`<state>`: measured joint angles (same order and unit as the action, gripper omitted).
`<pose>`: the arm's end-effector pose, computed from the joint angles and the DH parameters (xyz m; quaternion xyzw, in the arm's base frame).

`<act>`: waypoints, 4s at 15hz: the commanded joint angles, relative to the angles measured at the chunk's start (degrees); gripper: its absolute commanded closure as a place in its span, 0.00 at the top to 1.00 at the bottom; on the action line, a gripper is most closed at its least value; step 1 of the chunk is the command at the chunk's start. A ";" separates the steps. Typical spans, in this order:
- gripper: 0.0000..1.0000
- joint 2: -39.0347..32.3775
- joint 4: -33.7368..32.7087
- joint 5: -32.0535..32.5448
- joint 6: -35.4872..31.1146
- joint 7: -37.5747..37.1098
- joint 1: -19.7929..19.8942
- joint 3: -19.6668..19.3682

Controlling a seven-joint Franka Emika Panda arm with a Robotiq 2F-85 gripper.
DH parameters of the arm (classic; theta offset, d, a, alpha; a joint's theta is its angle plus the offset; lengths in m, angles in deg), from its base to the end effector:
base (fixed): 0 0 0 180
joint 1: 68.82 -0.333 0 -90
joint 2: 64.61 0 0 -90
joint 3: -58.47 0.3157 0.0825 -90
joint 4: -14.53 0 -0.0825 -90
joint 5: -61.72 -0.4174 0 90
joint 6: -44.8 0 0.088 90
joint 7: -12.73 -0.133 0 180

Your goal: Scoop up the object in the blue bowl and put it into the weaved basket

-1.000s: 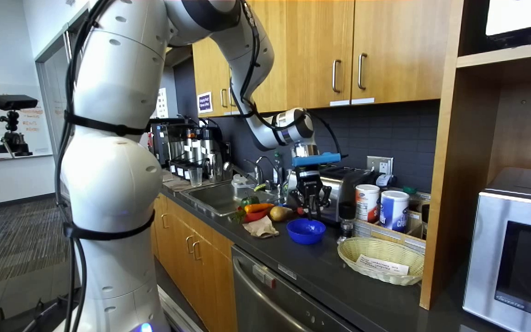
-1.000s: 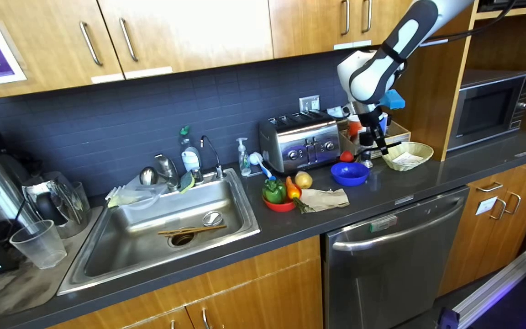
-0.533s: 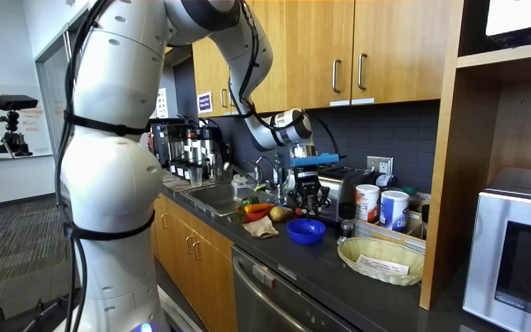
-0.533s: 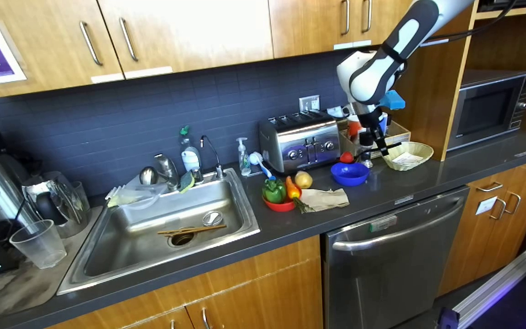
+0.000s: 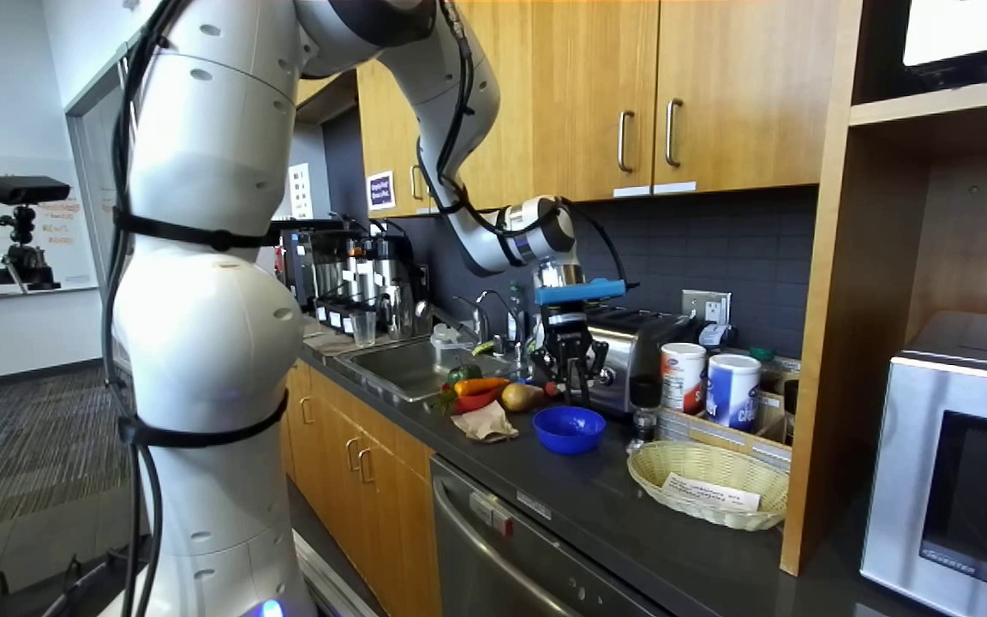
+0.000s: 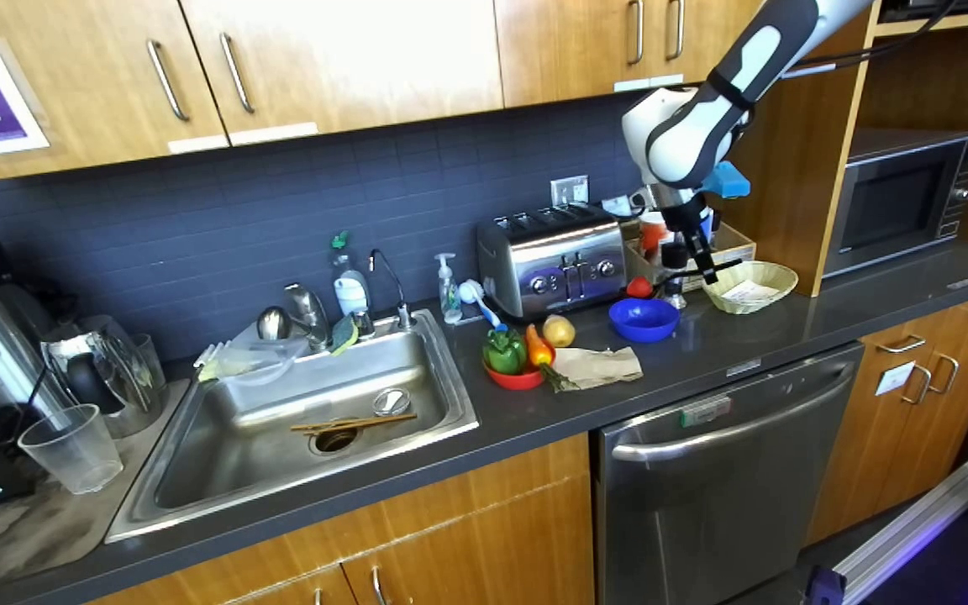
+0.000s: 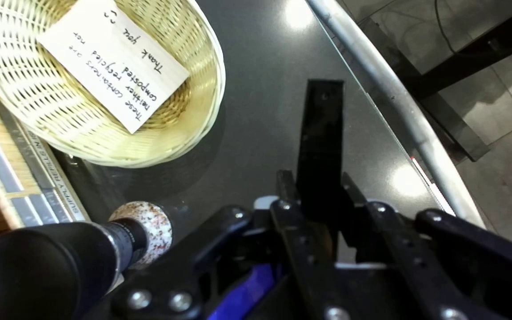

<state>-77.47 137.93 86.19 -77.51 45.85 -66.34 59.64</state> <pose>0.5557 -0.0396 0.2316 0.8965 0.3950 -0.1610 0.1195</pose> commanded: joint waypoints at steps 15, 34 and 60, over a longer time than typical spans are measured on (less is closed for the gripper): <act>0.06 5.50 5.02 -8.54 -2.55 2.16 4.74 -4.19; 0.06 6.37 8.20 -17.10 -8.16 3.36 8.39 -7.36; 0.06 6.02 12.04 -19.66 -10.81 0.46 11.80 -11.26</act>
<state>-73.21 148.12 68.19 -86.97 46.16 -55.24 48.64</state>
